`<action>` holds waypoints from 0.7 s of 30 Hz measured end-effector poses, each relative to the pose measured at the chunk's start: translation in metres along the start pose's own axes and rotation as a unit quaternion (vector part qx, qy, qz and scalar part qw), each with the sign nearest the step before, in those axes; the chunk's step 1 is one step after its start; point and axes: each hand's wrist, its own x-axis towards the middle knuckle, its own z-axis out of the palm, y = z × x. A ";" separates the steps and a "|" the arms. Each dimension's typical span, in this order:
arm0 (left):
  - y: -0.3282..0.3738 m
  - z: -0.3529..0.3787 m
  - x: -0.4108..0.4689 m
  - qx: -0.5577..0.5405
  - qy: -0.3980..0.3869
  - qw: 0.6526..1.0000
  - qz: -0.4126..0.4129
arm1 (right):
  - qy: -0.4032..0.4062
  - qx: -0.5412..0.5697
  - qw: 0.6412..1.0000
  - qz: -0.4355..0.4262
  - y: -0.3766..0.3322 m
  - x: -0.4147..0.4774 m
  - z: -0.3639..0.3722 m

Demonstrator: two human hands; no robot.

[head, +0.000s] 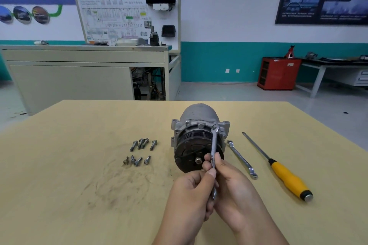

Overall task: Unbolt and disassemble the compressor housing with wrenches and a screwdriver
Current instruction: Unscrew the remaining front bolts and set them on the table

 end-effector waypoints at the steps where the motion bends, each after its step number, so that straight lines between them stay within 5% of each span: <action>1: -0.001 0.000 0.000 0.003 -0.003 1.000 0.004 | 0.004 0.006 1.000 -0.002 0.000 -0.001 0.000; 21: 0.010 -0.004 -0.003 -0.038 -0.025 0.999 0.004 | 0.031 -0.018 0.999 -0.016 -0.001 -0.003 0.010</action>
